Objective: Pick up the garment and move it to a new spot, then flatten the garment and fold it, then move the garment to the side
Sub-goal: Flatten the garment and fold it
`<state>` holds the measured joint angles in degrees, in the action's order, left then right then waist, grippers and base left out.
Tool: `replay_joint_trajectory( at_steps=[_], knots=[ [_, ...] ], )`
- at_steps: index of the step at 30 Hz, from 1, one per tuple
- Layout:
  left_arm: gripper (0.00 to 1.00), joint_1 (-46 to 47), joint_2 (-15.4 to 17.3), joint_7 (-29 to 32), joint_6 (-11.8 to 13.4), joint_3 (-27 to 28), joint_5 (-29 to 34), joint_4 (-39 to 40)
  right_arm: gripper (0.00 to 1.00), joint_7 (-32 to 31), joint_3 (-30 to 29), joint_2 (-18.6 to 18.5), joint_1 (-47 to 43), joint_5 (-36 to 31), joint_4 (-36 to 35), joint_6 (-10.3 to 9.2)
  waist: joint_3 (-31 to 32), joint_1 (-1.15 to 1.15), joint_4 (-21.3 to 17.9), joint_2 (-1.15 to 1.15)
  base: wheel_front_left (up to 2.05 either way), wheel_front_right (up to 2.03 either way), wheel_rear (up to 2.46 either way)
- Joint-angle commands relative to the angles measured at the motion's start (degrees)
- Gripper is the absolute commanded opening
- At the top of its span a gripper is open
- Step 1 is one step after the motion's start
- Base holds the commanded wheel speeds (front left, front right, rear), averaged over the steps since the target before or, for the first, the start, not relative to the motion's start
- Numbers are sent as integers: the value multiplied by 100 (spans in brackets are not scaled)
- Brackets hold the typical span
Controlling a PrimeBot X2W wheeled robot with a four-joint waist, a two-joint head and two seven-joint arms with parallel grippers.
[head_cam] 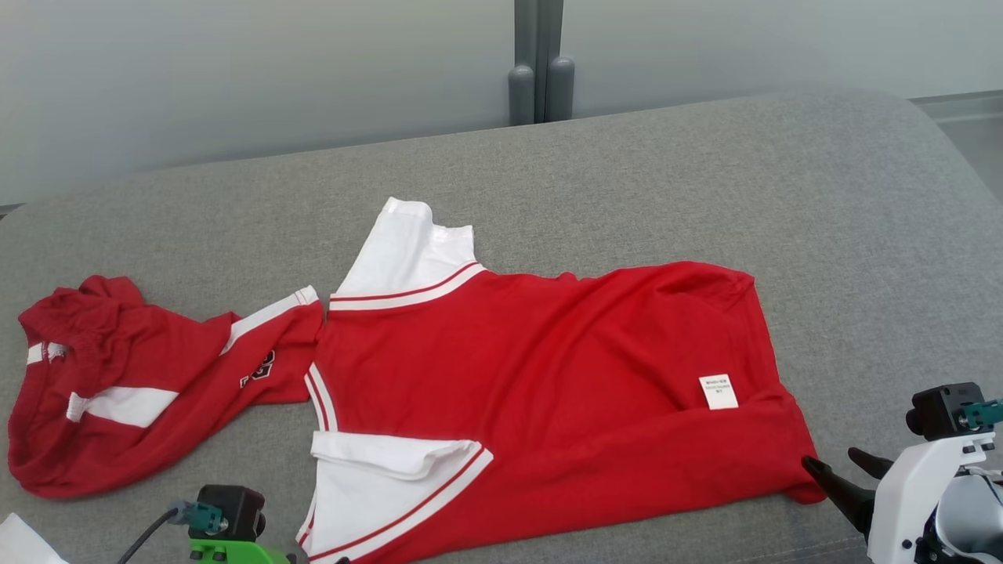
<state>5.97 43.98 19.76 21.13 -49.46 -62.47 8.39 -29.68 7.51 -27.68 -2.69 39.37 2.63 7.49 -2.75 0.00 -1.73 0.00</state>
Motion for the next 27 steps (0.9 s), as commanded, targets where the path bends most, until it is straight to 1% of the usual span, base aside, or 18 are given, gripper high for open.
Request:
replay_joint_trajectory(
  at_steps=[1, 5, 11, 17, 20, 23, 27],
  knots=[
    [100, 28, 13, -53, 8, 49, -33, -2, 100, -13, -52, 43, -78, -41, -51, 0, -2, 0, -8, 0, 0, 0, 0],
    [100, 109, 8, -198, 3, 109, 72, 42, 100, -18, -123, 81, -114, -100, -116, 0, -1, 0, -14, 0, 0, 0, 0],
    [100, 348, 96, -472, -82, 233, 348, 217, 100, 139, -376, 94, -34, -272, -301, 0, -22, 0, -14, 0, 0, 0, 0],
    [100, 842, 125, -433, -161, 318, 578, 316, 100, 172, -501, 121, 293, -361, -490, 0, -107, 0, -64, 0, 0, 0, 0],
    [100, 1270, 49, -293, -327, 367, 639, 212, 100, 129, -489, 182, 611, -393, -464, 1, -224, 0, -110, 0, 0, 0, 0],
    [100, 1739, -82, -164, -579, 344, 750, 3, 100, 83, -398, 292, 997, -475, -370, 0, -408, 0, -204, 0, 0, 0, 0],
    [100, 2286, -229, 74, -883, 301, 731, -438, 100, 66, -211, 447, 1534, -563, -120, 0, -658, 0, -343, 0, 0, 0, 0]
  ],
)
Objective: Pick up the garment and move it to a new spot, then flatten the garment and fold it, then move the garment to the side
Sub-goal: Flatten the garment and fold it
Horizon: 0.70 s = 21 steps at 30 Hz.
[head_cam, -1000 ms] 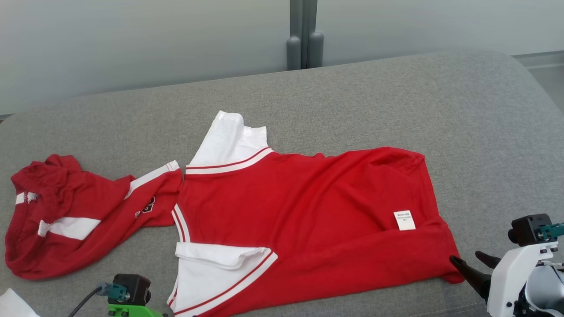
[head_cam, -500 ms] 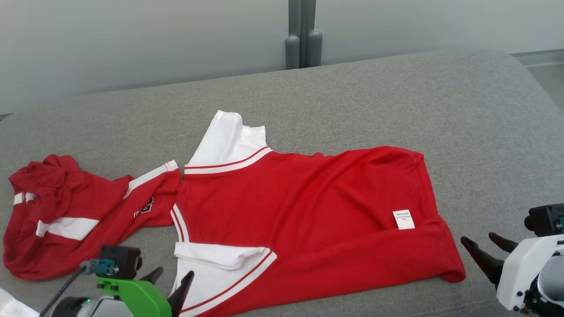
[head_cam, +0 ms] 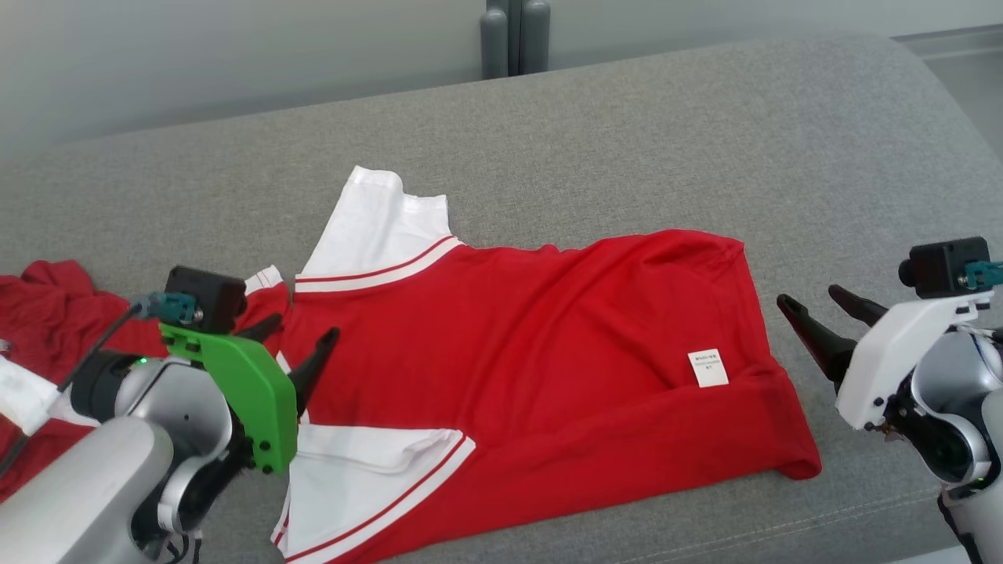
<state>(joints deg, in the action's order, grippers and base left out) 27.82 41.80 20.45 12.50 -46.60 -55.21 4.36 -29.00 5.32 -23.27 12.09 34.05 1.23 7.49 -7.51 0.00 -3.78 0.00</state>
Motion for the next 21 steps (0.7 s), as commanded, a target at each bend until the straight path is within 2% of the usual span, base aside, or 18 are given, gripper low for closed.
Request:
replay_joint_trajectory(
  at_steps=[1, 10, 21],
  knots=[
    [100, 238, -53, 73, -91, 13, -6, -155, 100, -15, 55, 51, 181, -43, 97, 0, -244, 0, -170, 0, 0, 0, 0],
    [100, 1709, -432, 697, -719, 88, -31, -1257, 100, 12, 378, 332, 1324, 52, 752, 1, -917, 0, -400, 0, 0, 0, 0],
    [100, 3233, -755, 996, -1652, -18, 152, -2488, 100, 94, 479, 693, 2298, 85, 1545, 1, -1748, 0, -609, 0, 0, 0, 0]
  ],
)
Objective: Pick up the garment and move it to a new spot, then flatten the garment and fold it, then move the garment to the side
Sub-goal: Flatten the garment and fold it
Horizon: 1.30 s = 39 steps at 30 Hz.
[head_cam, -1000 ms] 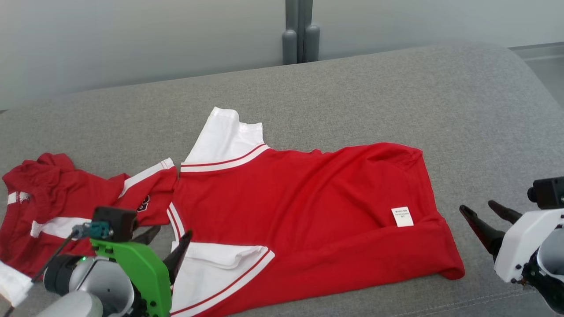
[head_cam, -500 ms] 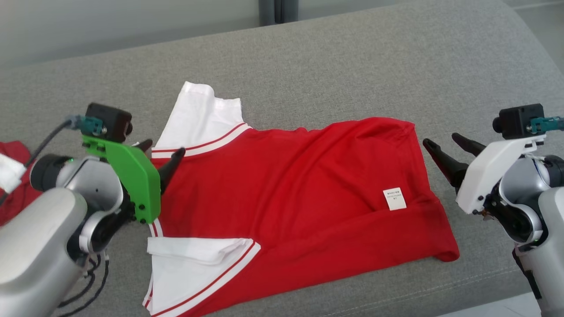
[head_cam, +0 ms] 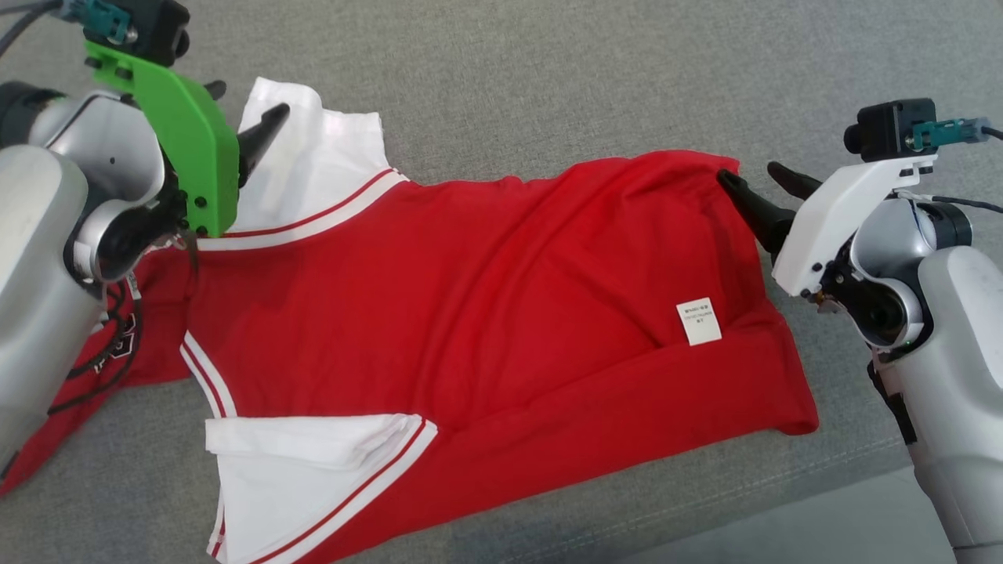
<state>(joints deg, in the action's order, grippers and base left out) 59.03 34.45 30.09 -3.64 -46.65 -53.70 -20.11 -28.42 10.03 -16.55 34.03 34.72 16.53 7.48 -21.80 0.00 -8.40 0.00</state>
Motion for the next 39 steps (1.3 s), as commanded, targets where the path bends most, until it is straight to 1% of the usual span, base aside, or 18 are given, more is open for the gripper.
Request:
replay_joint_trajectory(
  at_steps=[1, 8, 12, 13, 15, 19, 23, 24, 25, 26, 27, 28, 39],
  knots=[
    [100, 225, -40, 80, -101, -40, 7, -130, 100, 49, 36, 51, 180, 31, 63, 2, -393, 0, -165, 0, 0, 0, 0],
    [100, 897, -185, 551, -284, -100, -134, -721, 100, 72, 226, 170, 668, 105, 333, 2, -822, 0, -295, 0, 0, 0, 0],
    [100, 1162, -174, 627, -289, -119, -69, -1132, 100, 57, 414, 261, 860, 173, 404, 2, -980, 0, -411, 0, 0, 0, 0],
    [100, 1162, -174, 627, -289, -119, -69, -1132, 100, 57, 414, 261, 860, 173, 404, 2, -980, 0, -411, 0, 0, 0, 0],
    [100, 1203, -189, 685, -320, -103, -178, -1426, 100, 65, 584, 309, 884, 244, 410, 2, -1037, 0, -485, 0, 0, 0, 0],
    [100, 1261, -131, 795, -339, -188, -206, -1651, 100, 102, 753, 269, 864, 317, 411, 2, -1041, 0, -517, 0, 0, 0, 0],
    [100, 1233, -156, 936, -357, -233, -283, -1727, 100, 64, 879, 239, 792, 413, 443, 2, -1003, 0, -506, 0, 0, 0, 0],
    [98, 1237, -162, 945, -360, -241, -298, -1738, 100, 49, 911, 228, 784, 440, 444, 2, -999, 0, -497, 0, 0, 0, 0],
    [47, 1238, -166, 970, -363, -248, -308, -1747, 52, 49, 936, 214, 776, 465, 444, 2, -996, 0, -489, 0, 0, 0, 0],
    [21, 1243, -169, 977, -365, -255, -315, -1747, 28, 72, 974, 199, 777, 469, 423, 2, -994, 0, -480, 0, 0, 0, 0],
    [2, 1251, -170, 984, -367, -260, -325, -1741, 0, 106, 997, 190, 785, 487, 406, 2, -993, 0, -472, 0, 0, 0, 0],
    [0, 1262, -169, 980, -368, -264, -330, -1734, 0, 132, 1020, 181, 792, 510, 404, 2, -992, 0, -466, 0, 0, 0, 0],
    [0, 1328, -145, 817, -383, -318, -383, -1659, 0, 330, 1167, 74, 914, 607, 539, 2, -901, 0, -441, 0, 0, 0, 0]
  ],
)
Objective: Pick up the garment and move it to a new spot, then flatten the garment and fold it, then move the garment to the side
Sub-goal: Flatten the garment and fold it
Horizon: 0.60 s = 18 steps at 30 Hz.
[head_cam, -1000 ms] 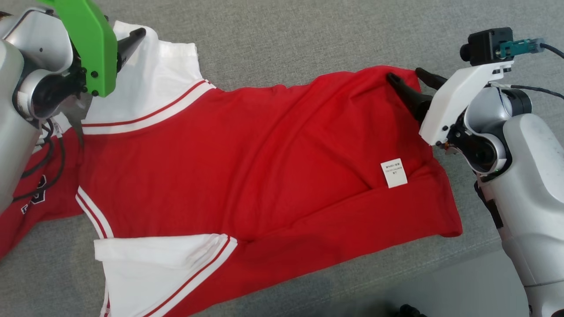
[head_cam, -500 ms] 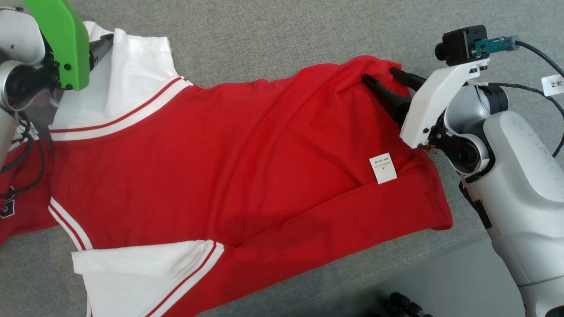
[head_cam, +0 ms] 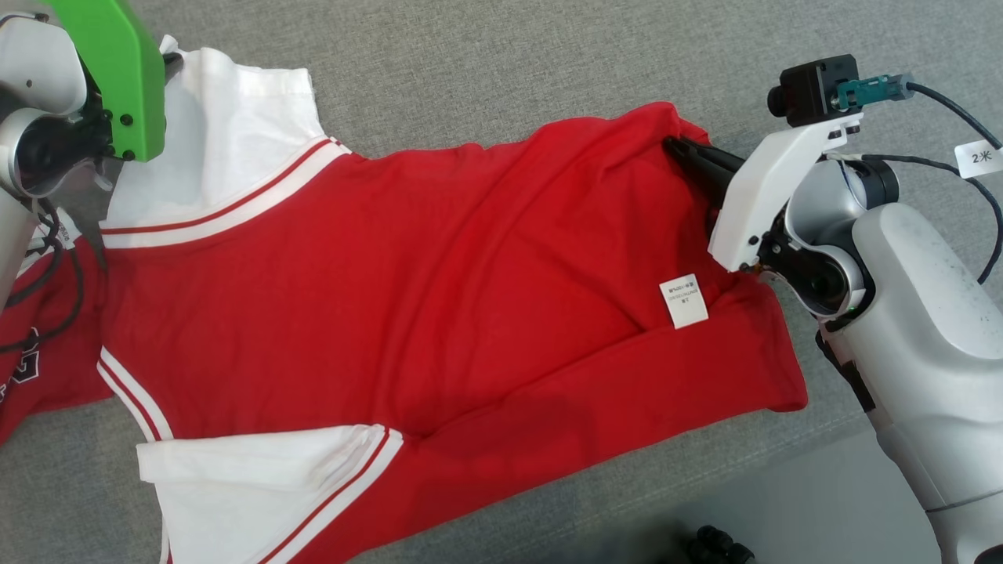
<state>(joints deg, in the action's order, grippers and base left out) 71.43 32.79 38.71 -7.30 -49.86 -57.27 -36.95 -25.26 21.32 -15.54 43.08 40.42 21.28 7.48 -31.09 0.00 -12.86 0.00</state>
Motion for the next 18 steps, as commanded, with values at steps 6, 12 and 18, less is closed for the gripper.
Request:
replay_joint_trajectory(
  at_steps=[6, 12, 18],
  knots=[
    [0, -35, -18, -294, -25, -10, -119, 32, 0, 135, 60, -108, -34, 53, 141, 2, 246, 0, 49, 0, 0, 0, 0],
    [0, -302, -21, -543, -25, -155, -299, 259, 0, 535, 35, -309, -170, 13, 186, 2, 674, 0, 200, 0, 0, 0, 0],
    [0, -527, 132, -730, -25, -156, -579, 510, 0, 874, 43, -458, -339, -36, 259, 2, 1012, 0, 348, 0, 0, 0, 0]
  ],
)
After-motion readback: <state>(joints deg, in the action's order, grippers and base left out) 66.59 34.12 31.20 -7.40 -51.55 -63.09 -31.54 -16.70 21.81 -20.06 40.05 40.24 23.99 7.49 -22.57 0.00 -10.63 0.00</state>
